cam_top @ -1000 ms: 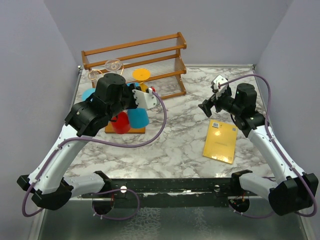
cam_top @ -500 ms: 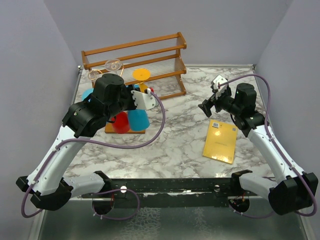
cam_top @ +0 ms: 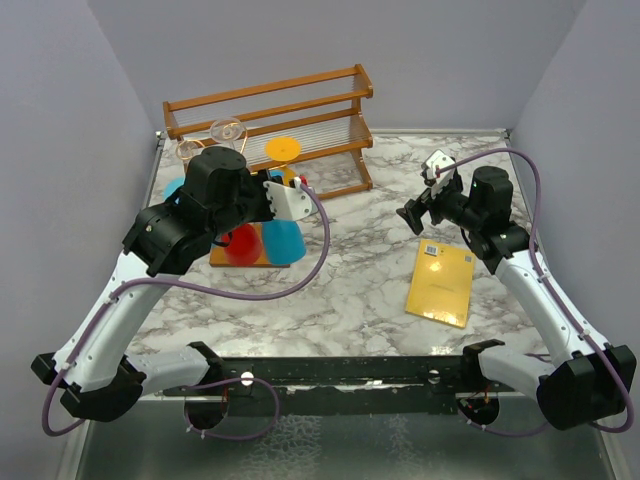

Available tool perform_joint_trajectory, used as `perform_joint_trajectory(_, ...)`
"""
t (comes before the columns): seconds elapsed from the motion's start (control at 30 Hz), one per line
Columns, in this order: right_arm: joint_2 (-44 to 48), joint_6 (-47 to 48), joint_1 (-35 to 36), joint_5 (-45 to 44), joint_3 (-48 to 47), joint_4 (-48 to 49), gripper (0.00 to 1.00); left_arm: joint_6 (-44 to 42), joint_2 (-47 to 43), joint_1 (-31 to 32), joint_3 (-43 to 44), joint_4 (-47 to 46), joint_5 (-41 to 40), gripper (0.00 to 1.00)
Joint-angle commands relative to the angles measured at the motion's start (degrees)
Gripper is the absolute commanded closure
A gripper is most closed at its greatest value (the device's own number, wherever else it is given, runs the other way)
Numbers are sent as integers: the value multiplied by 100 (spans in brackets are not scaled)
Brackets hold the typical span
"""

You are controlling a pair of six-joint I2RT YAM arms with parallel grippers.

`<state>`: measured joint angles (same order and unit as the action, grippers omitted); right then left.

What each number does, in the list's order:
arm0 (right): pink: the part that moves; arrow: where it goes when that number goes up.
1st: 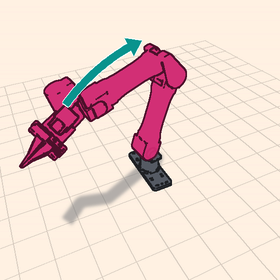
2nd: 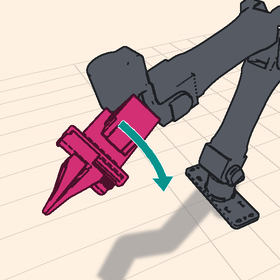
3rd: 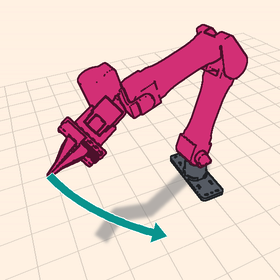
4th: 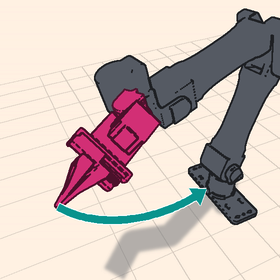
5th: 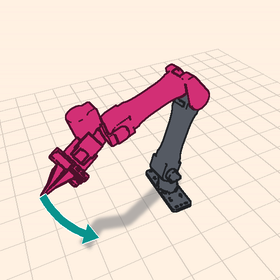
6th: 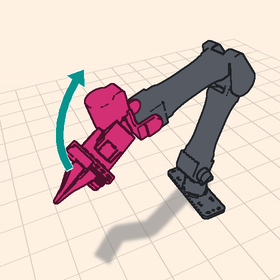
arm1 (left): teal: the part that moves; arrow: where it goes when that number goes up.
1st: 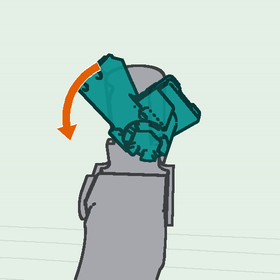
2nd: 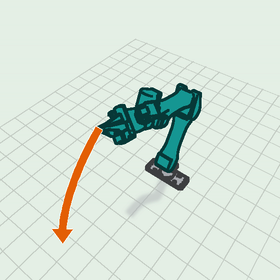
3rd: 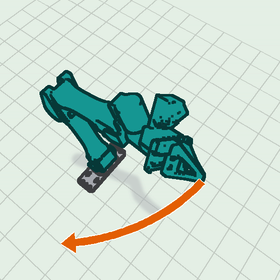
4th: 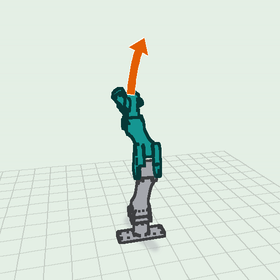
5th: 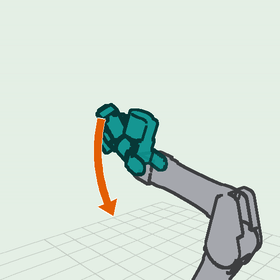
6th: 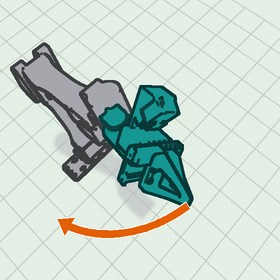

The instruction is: Place the wine glass upside down on the wine glass rack

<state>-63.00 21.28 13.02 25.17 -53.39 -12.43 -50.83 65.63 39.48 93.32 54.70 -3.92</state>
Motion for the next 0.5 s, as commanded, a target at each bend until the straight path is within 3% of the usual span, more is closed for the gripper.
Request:
perform_joint_trajectory(0.0,-14,40,-27,100,20,56,0,132,16,15,-61,-343,388,100)
perform_joint_trajectory(0.47,6,58,-27,111,30,53,0,181,143,24,-255,-574,513,100)
